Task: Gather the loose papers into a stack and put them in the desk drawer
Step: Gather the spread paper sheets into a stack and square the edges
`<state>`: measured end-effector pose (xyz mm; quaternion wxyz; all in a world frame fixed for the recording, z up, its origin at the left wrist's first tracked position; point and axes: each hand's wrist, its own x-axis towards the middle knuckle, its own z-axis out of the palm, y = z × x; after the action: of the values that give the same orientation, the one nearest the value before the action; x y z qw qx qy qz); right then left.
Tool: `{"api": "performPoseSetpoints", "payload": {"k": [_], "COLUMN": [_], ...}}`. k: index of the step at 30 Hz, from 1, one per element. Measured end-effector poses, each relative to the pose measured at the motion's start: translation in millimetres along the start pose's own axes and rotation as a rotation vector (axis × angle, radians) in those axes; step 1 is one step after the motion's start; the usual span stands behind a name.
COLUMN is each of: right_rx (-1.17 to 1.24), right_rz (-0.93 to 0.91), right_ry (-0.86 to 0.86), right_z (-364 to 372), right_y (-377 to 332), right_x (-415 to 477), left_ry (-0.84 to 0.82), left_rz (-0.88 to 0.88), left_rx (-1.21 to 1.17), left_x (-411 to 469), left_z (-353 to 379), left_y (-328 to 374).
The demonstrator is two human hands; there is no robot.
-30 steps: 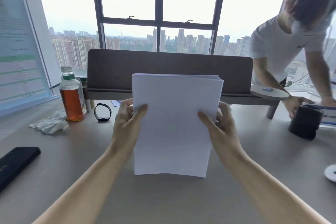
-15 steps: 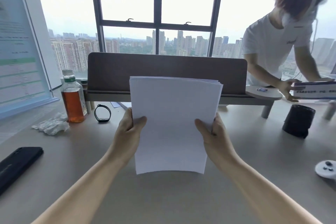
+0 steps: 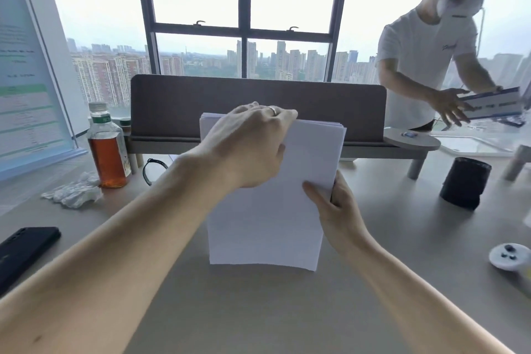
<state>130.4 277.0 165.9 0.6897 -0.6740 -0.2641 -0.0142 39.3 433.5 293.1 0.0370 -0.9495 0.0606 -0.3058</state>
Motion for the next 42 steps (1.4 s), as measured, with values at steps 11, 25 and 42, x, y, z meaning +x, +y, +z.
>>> {"api": "performPoseSetpoints", "payload": {"k": [11,25,42], "right_rx": [0.013,0.009,-0.047], "right_rz": [-0.018,0.004,0.049], "right_ry": [0.014,0.086,0.050], "right_z": [-2.0,4.3,2.6], "right_y": [3.1,17.4,30.1], "right_x": [0.8,1.9,-4.6], "left_ry": [0.480,0.198,0.216], "left_rz": [-0.460,-0.709,-0.766], "left_rx": [-0.590,-1.451,-1.444], "left_x": [-57.7,-98.7,-97.6], "left_z": [19.9,115.0,126.9], "left_y": [-48.0,-44.6,-44.2]}}
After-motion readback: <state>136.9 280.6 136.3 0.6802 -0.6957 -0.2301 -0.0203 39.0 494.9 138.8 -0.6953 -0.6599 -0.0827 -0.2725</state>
